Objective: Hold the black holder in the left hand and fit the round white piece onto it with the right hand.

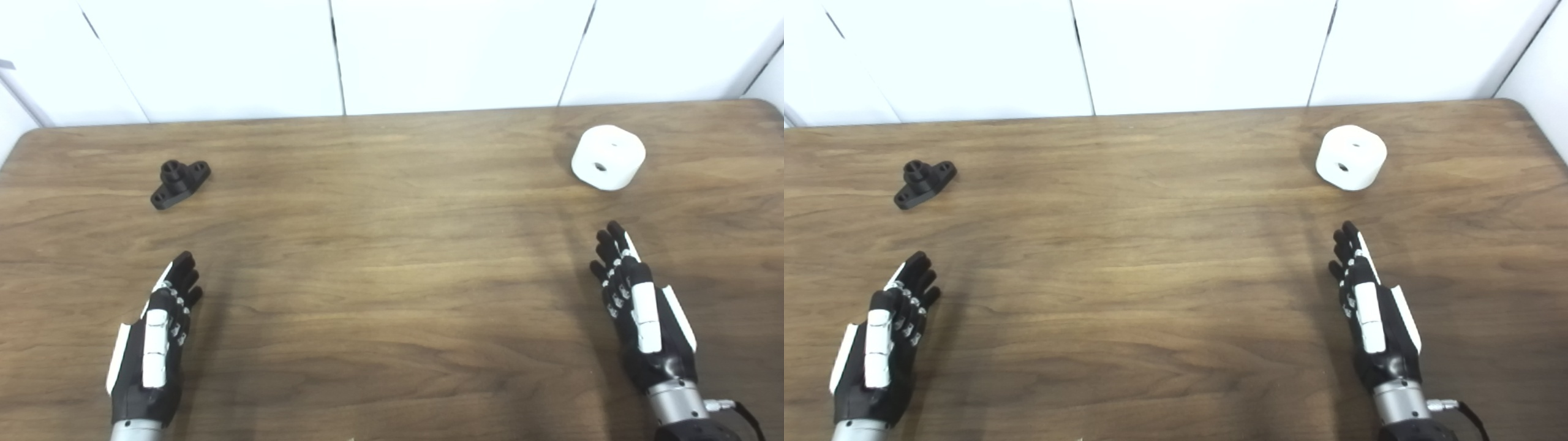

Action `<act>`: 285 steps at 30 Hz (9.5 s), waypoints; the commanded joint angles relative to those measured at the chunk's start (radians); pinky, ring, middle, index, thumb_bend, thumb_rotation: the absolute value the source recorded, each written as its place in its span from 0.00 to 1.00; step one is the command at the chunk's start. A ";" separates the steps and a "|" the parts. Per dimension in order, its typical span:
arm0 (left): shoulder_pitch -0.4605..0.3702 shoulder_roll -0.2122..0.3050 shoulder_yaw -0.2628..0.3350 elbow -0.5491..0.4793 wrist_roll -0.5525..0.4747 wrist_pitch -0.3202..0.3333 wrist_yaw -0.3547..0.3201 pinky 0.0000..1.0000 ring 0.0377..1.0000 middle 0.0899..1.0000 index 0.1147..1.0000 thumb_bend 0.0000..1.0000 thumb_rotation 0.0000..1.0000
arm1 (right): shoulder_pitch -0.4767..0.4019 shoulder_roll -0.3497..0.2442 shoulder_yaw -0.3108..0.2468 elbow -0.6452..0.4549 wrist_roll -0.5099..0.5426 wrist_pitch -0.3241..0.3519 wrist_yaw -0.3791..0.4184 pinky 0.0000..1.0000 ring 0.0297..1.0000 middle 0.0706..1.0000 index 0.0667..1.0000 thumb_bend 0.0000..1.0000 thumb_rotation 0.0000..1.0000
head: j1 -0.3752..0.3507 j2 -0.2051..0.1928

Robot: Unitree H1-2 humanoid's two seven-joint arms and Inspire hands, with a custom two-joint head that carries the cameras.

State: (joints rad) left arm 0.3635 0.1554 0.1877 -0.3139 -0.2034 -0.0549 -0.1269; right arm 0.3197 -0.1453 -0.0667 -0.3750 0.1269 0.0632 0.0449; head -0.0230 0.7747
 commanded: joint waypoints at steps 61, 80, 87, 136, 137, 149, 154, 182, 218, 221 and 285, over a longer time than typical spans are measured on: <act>0.002 -0.012 -0.103 -0.052 0.254 -0.078 0.115 0.94 0.98 0.97 0.91 0.57 0.72 | 0.003 -0.061 -0.056 0.164 0.071 -0.151 0.091 1.00 1.00 1.00 1.00 0.61 1.00 | 0.276 -0.272; -0.233 0.063 0.006 -0.074 0.404 0.139 0.137 0.81 0.91 0.95 0.89 0.70 0.32 | -0.016 -0.045 -0.046 0.191 0.071 -0.151 0.098 1.00 1.00 1.00 1.00 0.59 1.00 | 0.267 -0.284; -0.295 0.093 0.026 -0.048 0.488 0.179 0.160 0.83 0.93 0.95 0.89 0.75 0.30 | -0.016 -0.041 -0.046 0.189 0.066 -0.155 0.096 1.00 1.00 1.00 1.00 0.55 1.00 | 0.263 -0.280; -0.729 0.324 -0.191 0.565 0.819 0.319 0.265 1.00 0.96 0.92 0.78 0.91 0.42 | -0.019 -0.037 -0.050 0.207 0.059 -0.177 0.102 1.00 1.00 0.97 1.00 0.53 1.00 | 0.237 -0.271; -0.735 0.327 -0.201 0.575 0.830 0.328 0.266 1.00 0.96 0.92 0.77 0.91 0.42 | -0.018 -0.037 -0.051 0.206 0.057 -0.178 0.100 1.00 1.00 0.97 1.00 0.53 1.00 | 0.238 -0.269; -0.777 0.334 -0.227 0.646 0.873 0.387 0.296 1.00 0.97 0.92 0.80 0.93 0.44 | -0.011 -0.039 -0.050 0.189 0.052 -0.168 0.099 1.00 1.00 0.97 1.00 0.54 1.00 | 0.238 -0.266; -0.782 0.329 -0.217 0.670 0.856 0.380 0.332 1.00 0.97 0.92 0.81 0.95 0.44 | -0.007 -0.041 -0.050 0.182 0.057 -0.162 0.102 1.00 1.00 0.97 1.00 0.54 1.00 | 0.238 -0.263; -0.769 0.333 -0.231 0.679 0.814 0.380 0.347 1.00 0.97 0.90 0.58 0.88 0.29 | 0.004 -0.038 -0.056 0.155 0.052 -0.141 0.091 1.00 1.00 0.95 0.97 0.56 1.00 | 0.235 -0.243; -0.744 0.326 -0.241 0.699 0.746 0.278 0.345 0.90 0.91 0.79 0.42 0.52 0.05 | 0.008 -0.037 -0.058 0.144 0.045 -0.142 0.089 1.00 1.00 0.94 0.97 0.55 1.00 | 0.222 -0.225; -0.740 0.328 -0.252 0.688 0.755 0.287 0.337 0.88 0.91 0.79 0.42 0.52 0.05 | 0.009 -0.034 -0.057 0.139 0.049 -0.134 0.089 1.00 1.00 0.94 0.97 0.56 1.00 | 0.213 -0.223; -0.337 0.172 -0.642 0.050 0.992 0.116 -0.017 0.91 0.89 0.80 0.42 0.52 0.06 | -0.016 0.031 0.052 -0.044 -0.056 0.053 -0.051 1.00 1.00 0.97 0.97 0.63 1.00 | -0.095 0.058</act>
State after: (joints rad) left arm 0.0107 0.3085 -0.4523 -0.2578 0.7582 0.0348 -0.1007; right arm 0.3096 -0.1407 -0.0215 -0.3926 0.0606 0.0985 -0.0154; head -0.1166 0.8313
